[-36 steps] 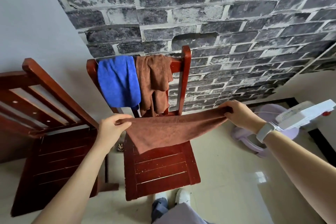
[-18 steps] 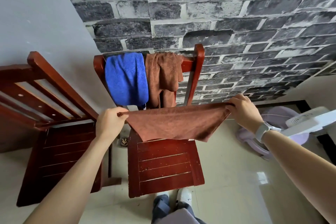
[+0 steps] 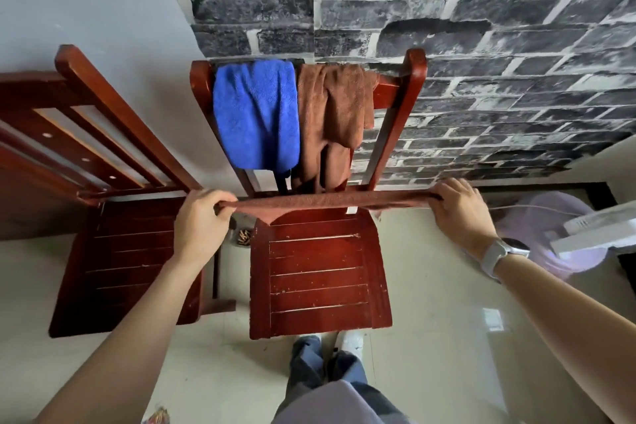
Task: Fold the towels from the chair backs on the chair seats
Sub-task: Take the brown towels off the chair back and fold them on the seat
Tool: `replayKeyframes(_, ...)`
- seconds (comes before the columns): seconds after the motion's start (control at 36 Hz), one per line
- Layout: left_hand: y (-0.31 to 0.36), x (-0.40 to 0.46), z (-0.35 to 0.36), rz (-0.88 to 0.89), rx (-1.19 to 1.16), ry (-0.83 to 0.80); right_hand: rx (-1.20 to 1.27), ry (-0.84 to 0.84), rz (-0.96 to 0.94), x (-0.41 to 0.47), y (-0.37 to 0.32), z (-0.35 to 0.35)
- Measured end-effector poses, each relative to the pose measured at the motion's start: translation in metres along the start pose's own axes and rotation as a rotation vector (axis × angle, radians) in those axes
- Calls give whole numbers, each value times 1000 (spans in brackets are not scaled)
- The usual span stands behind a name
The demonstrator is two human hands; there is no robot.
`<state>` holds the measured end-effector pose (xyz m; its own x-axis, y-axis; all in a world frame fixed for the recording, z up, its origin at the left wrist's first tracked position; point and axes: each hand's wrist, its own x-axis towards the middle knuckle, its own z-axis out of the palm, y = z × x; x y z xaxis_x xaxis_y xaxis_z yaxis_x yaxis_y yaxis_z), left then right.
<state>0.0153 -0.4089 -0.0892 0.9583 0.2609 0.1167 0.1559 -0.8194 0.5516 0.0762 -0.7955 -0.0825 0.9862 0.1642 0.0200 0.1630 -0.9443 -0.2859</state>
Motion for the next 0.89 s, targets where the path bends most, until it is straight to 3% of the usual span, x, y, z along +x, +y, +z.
replayKeyframes(0.17,-48,-69,40,-64,111,-215,26,-187,4,-55,13,60)
replayKeyframes(0.31,-93,-133,96,-150,194,-449,28,-484,71,-113,33,138)
replayKeyframes(0.53,-154,-204,171,-339,289,-959,-90,-1007,183,-178,46,233)
replayKeyframes(0.67,-162,-186,206,-363,243,-874,-28,-992,282,-165,45,265)
replayKeyframes(0.81,-162,-137,241,-261,205,-710,107,-817,328,-116,38,293)
replayKeyframes(0.89,-161,-105,262,-172,203,-604,63,-694,267,-82,33,309)
